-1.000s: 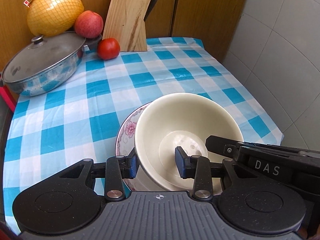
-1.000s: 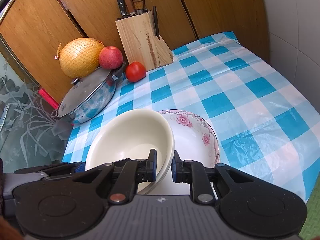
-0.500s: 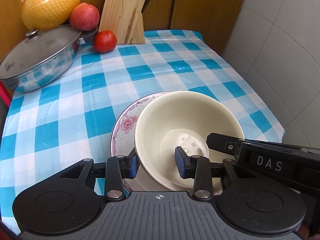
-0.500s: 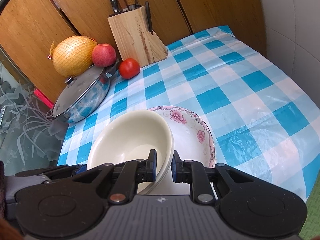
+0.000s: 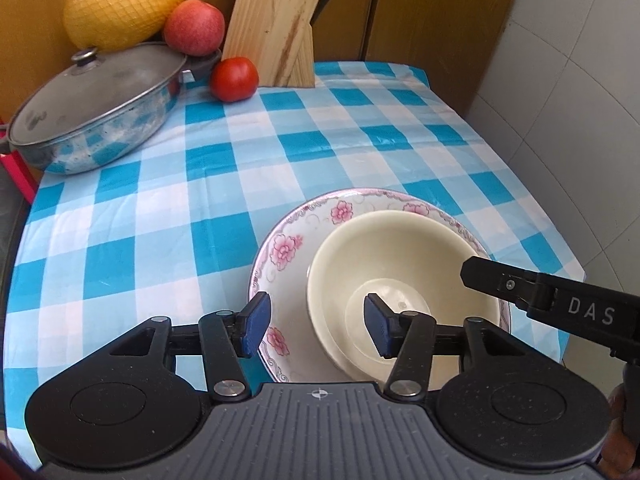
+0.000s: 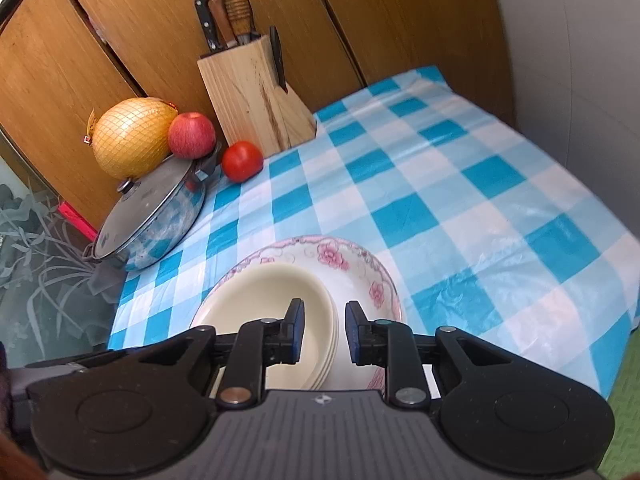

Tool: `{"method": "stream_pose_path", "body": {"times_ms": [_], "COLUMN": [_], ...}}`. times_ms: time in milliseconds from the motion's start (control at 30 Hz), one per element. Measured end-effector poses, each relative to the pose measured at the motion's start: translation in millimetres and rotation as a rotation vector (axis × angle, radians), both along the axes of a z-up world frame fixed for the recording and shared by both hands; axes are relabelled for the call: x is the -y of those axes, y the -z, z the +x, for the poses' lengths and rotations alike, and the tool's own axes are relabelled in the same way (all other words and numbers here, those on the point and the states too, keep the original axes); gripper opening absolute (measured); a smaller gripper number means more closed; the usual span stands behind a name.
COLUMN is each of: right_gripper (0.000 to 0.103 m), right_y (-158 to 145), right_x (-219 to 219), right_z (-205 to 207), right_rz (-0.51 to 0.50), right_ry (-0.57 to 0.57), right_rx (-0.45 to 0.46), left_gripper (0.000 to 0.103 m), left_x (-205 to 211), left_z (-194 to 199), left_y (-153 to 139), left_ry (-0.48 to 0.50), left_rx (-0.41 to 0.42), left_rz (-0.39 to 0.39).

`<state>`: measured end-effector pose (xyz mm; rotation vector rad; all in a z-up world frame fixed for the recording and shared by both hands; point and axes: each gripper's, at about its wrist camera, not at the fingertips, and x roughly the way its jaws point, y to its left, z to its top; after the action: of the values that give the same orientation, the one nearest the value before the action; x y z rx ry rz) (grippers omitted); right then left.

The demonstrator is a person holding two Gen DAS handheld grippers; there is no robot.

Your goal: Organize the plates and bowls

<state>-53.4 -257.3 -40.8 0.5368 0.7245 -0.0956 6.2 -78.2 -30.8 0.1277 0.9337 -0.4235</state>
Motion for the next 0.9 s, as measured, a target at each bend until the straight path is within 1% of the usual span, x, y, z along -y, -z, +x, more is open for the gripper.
{"method": "stream_pose_path", "body": {"times_ms": [100, 133, 167, 300, 367, 467, 567, 700, 900], "right_gripper": [0.026, 0.03, 0.032, 0.035, 0.039, 0.042, 0.044, 0.047, 0.051], "right_y": [-6, -7, -9, -13, -14, -14, -13, -14, -17], "right_x": [-4, -5, -7, -16, -20, -22, -24, -26, -31], "right_z": [-4, -6, -7, -12, -14, -16, -16, -16, -15], "right_rz": [-0.032, -0.033, -0.035, -0.077, -0.094, -0.118, -0.142, -0.152, -0.201], "right_ry": [0.013, 0.014, 0.014, 0.019, 0.024, 0.037, 0.048, 0.057, 0.06], "right_rx": [0.028, 0.037, 0.045, 0.071, 0.079, 0.085, 0.087, 0.105, 0.121], "left_gripper": [0.066, 0.069, 0.073, 0.078, 0.086, 0.086, 0.086, 0.087, 0.087], "left_x": [-3, -4, -6, -13, -17, -22, -25, -23, -20], "left_z": [-2, -2, -3, -4, -4, -5, -5, -6, -9], "left_y": [-6, -8, -10, -16, -18, -20, -19, -17, -17], "left_ry": [-0.015, -0.022, -0.032, -0.073, -0.096, -0.119, -0.131, -0.131, -0.126], "left_rx": [0.026, 0.038, 0.049, 0.079, 0.095, 0.113, 0.11, 0.107, 0.124], "left_rz": [-0.007, -0.006, -0.007, -0.021, -0.025, -0.03, -0.041, -0.036, -0.02]}}
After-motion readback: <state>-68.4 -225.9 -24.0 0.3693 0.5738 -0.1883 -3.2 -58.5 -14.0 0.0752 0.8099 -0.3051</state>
